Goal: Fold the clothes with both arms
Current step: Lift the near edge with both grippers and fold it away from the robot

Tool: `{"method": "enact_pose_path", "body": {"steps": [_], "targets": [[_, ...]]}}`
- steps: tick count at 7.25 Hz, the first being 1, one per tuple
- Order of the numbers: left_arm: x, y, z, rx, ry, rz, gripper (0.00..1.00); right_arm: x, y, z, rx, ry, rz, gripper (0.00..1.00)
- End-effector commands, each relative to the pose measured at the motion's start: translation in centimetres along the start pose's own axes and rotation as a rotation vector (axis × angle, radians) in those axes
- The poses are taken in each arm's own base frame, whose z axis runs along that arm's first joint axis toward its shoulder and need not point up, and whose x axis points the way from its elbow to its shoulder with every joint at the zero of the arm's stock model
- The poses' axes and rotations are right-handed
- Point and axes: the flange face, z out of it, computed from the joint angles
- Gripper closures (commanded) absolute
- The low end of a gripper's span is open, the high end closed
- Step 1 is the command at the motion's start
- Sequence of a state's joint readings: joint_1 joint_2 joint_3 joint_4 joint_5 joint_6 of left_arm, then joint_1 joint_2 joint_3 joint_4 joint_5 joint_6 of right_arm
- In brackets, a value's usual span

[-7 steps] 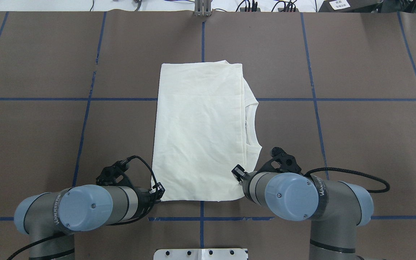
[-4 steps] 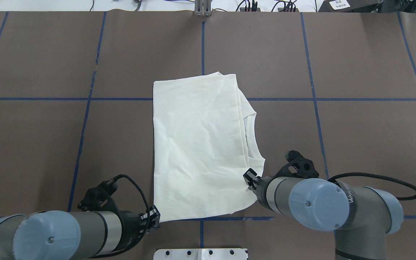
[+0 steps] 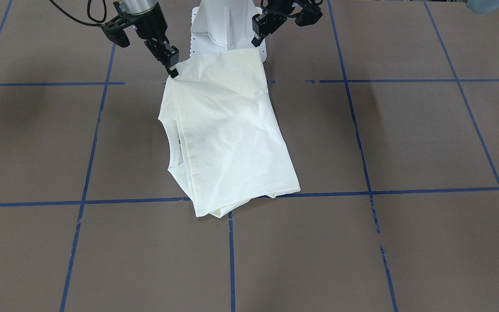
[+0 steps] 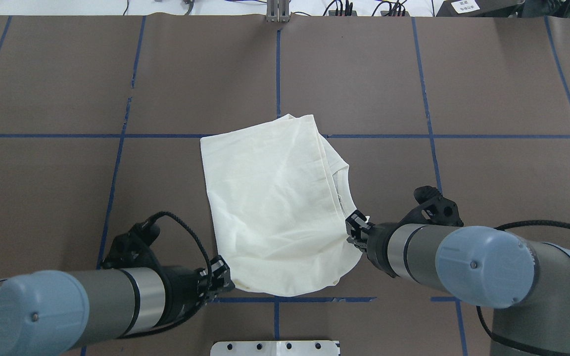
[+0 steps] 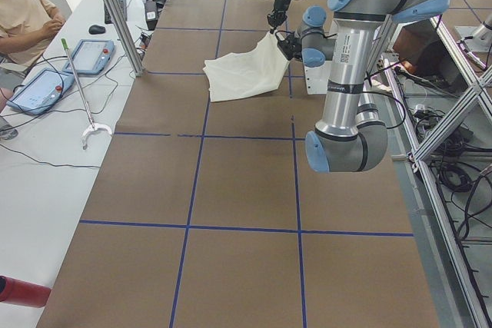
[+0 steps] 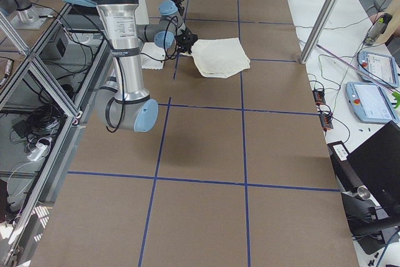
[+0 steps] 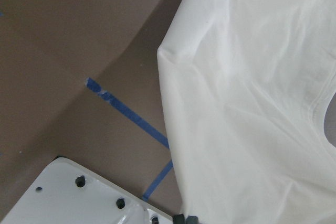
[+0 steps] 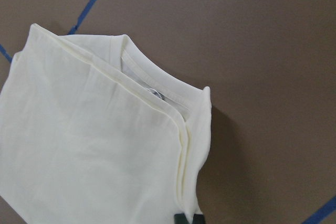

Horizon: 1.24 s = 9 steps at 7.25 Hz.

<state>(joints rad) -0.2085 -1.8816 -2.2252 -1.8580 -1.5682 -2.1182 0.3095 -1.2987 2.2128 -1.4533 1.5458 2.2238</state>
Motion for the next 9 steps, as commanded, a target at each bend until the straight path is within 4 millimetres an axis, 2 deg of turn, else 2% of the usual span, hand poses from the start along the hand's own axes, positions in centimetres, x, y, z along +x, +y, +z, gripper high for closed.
{"method": "enact_pose_path", "body": {"steps": [1,2,3,4,5,6,7,8,9], "targets": [[3.1,-5.9,0.7,0.127,0.020,0.132,1.00,-7.2,-3.5,2.6,0.024,-0.005,0.044,1.00],[4.2,-8.5,1.0,0.177,0.014,0.179,1.00,-9.6,-5.0,3.3,0.045,-0.013,0.029,1.00],[4.9,-10.7,2.9,0.218,-0.008,0.202,1.00,-11.7,-6.2,5.0,0.074,-0.007,0.034,1.00],[5.0,-12.0,5.1,0.245,-0.038,0.223,1.00,-13.6,-6.2,7.6,0.096,0.016,0.036,1.00],[5.5,-14.0,5.7,0.279,-0.055,0.240,1.00,-15.9,-6.9,10.0,0.117,0.046,0.044,1.00],[6.3,-16.1,7.4,0.314,-0.083,0.257,1.00,-17.5,-8.3,11.4,0.111,0.085,0.033,1.00],[6.8,-18.0,9.5,0.333,-0.079,0.253,1.00,-18.4,-8.6,13.3,0.111,0.112,0.022,1.00],[6.5,-20.7,11.1,0.349,-0.052,0.267,1.00,-18.8,-9.6,15.8,0.104,0.091,0.010,1.00],[6.0,-23.8,12.2,0.380,-0.055,0.264,1.00,-19.4,-11.7,17.5,0.084,0.111,0.009,1.00]]}}
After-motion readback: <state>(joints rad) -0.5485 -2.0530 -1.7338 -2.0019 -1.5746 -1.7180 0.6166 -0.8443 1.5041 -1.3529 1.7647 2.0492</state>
